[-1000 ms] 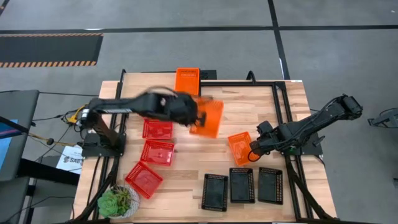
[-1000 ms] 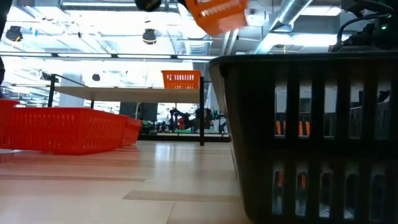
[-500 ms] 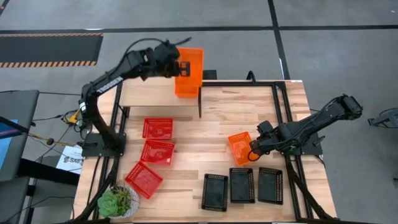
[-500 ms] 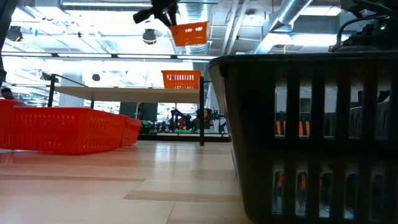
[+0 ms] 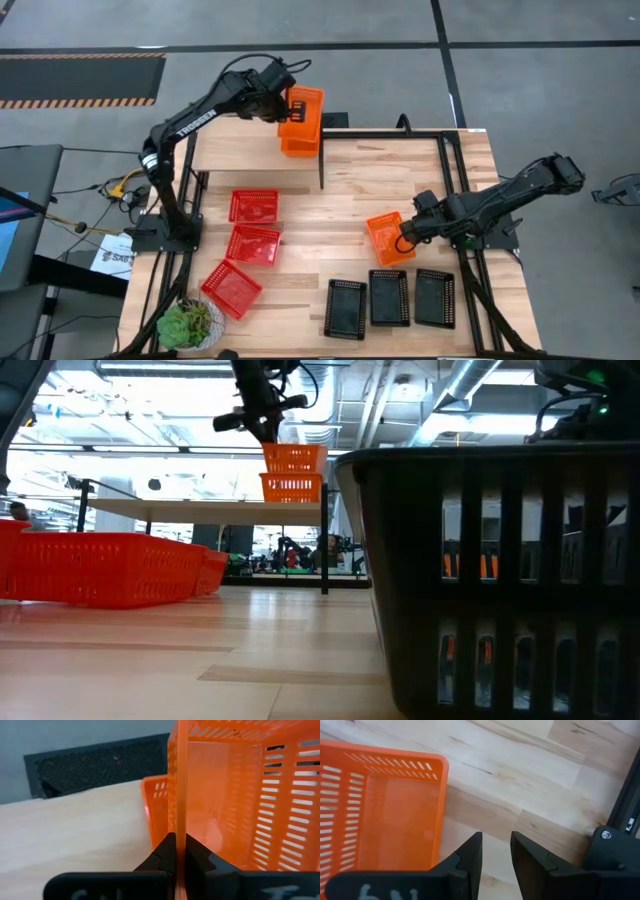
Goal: Stack baskets on shelf by color
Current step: Stack the left orange bin on top of the other orange bin on the shelf
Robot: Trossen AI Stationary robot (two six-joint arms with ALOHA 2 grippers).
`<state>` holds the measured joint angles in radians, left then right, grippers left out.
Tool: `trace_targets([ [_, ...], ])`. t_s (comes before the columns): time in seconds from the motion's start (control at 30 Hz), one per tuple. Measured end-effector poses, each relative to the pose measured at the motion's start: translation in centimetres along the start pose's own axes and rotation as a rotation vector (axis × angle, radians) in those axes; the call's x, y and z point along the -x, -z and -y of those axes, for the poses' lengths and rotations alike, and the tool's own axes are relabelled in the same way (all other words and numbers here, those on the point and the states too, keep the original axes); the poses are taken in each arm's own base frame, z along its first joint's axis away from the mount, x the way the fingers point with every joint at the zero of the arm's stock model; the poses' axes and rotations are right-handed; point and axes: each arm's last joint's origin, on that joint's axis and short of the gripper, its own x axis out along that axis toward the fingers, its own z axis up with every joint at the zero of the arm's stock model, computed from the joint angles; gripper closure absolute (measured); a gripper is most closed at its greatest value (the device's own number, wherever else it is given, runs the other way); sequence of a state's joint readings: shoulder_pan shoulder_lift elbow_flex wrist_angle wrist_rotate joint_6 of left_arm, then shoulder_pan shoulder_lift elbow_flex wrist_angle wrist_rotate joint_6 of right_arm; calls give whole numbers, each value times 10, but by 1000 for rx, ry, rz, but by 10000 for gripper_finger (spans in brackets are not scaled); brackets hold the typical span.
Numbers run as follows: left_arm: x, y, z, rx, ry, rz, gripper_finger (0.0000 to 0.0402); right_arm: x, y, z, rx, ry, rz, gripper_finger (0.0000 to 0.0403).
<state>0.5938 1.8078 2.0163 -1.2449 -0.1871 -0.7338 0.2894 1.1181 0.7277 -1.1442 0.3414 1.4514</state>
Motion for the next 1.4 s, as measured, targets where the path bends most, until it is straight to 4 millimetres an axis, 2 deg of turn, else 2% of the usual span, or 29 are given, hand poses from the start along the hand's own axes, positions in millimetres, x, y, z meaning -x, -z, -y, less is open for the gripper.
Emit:
trace_targets([
  [0.17, -6, 1, 2, 10, 9, -24, 401, -1, -2, 0, 23, 4, -1, 278],
  [0.77, -6, 4, 1, 84, 18, -85, 401, -1, -2, 1, 37, 6, -1, 278],
  [1.0, -20, 7, 3, 86, -1, -147, 401, -1, -2, 1, 47, 7, -1, 278],
  [1.4, -24, 6, 2, 125, -34, -136, 401, -1, -2, 1, 63, 8, -1, 278],
])
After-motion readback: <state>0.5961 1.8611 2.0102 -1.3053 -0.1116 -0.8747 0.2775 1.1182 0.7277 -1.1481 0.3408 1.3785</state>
